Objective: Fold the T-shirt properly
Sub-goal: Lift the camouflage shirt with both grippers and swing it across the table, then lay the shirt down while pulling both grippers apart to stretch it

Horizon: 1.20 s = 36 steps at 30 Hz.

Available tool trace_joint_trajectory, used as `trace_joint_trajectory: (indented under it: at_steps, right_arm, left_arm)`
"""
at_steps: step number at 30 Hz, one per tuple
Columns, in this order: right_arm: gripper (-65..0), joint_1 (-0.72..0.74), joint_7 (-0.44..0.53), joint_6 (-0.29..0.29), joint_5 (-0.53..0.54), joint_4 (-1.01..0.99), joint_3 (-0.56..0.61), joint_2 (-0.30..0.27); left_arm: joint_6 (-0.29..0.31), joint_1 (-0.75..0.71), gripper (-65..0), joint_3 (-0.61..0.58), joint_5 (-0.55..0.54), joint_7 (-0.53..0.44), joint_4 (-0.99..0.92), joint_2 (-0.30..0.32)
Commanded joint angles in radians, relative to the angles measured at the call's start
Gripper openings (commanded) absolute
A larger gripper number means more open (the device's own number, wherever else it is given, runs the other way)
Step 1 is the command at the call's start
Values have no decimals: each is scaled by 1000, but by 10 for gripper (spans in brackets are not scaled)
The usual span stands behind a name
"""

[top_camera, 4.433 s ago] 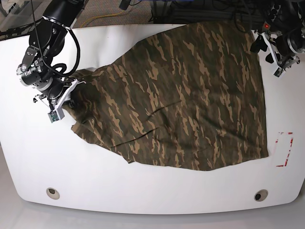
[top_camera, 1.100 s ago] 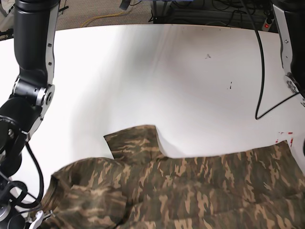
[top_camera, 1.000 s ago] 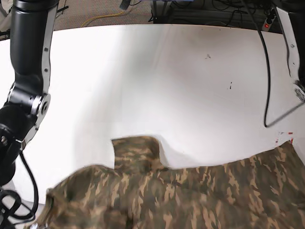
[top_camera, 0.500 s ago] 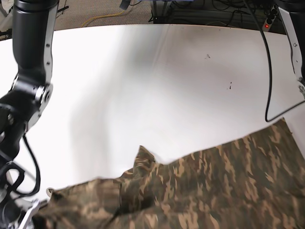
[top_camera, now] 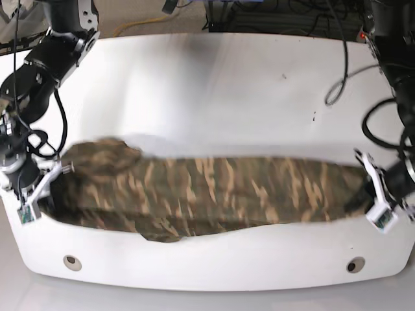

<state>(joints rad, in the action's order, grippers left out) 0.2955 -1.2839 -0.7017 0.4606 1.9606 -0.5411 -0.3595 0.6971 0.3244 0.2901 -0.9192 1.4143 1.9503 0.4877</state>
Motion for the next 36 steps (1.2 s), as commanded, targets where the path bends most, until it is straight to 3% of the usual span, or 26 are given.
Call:
trace_joint_trajectory:
  at_steps: [1,5,11,24,30,36]
  right_arm:
    - [-650,-32,31,4,48,16,-44,17]
    - [-650,-166,31,4,109,16,-109,55]
    - [-650,-298,31,4,125,15,-159,113]
    - [-650,-540,31,4,125,15,-205,184]
    - [-650,-603,31,4,125,13,-221,267]
    - [-650,-651,31,4,125,13,-284,314]
  left_arm:
    - [1,-49,-650,10,2,-18,19,-8]
    - [1,-215,-650,30,2,-18,45,-57]
    - [1,-411,-650,125,2,-18,47,-82]
    - [1,-804,-650,314,10,-18,45,-83]
    - [1,-865,-650,338,24,-18,39,-83]
    - [1,-867,-650,338,119,-18,37,-88]
